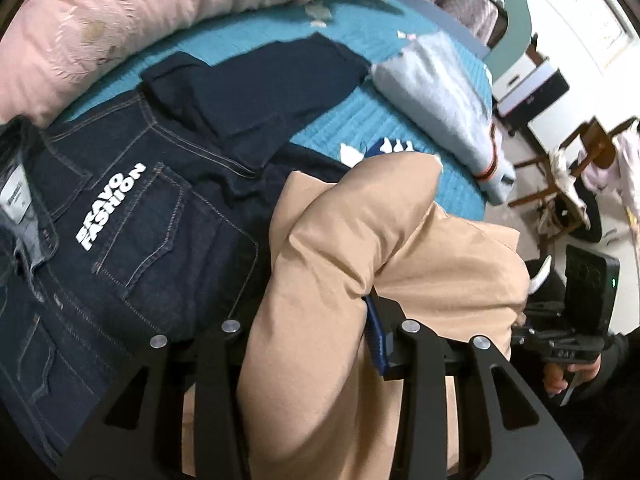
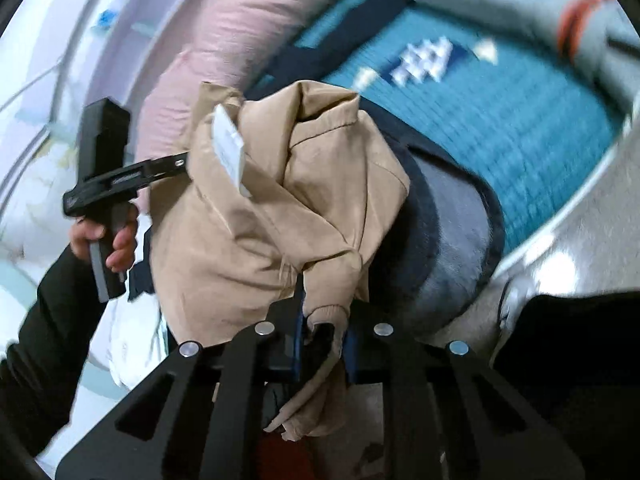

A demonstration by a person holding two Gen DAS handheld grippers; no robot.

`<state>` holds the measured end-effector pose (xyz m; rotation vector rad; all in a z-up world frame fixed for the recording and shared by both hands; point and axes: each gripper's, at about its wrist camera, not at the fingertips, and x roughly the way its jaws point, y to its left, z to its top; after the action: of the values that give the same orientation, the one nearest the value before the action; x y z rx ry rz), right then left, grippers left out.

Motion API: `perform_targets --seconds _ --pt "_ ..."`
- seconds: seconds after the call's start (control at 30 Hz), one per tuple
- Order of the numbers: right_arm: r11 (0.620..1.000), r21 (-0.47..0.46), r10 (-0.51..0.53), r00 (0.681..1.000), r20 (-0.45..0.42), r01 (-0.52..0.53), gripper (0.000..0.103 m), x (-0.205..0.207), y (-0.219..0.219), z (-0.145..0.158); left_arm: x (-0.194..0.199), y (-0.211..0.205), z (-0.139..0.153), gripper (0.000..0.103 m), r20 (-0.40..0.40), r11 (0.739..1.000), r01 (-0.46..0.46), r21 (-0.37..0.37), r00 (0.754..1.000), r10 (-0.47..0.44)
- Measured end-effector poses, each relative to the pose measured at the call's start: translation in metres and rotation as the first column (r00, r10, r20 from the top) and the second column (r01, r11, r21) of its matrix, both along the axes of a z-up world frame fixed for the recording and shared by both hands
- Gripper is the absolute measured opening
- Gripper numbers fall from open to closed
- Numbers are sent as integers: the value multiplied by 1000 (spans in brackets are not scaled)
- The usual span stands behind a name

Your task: Fold large clothes

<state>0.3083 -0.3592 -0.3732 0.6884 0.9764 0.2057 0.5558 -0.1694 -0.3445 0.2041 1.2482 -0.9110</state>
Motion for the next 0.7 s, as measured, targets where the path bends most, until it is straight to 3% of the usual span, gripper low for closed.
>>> perform_targets --seconds 0.17,0.33,0.6,0.7 --pt "999 13 32 998 60 -33 14 2 12 19 -4 23 18 37 27 999 -49 -21 998 49" --pt "999 41 14 997 77 -17 14 9 -3 28 -6 24 48 36 66 996 -60 -71 996 65" --pt "999 14 -41 988 147 40 14 11 -44 60 -7 -11 84 36 116 982 -52 -183 991 74" --pt "998 28 -65 983 171 61 14 6 -61 72 -5 -29 92 36 110 965 -65 -255 989 96"
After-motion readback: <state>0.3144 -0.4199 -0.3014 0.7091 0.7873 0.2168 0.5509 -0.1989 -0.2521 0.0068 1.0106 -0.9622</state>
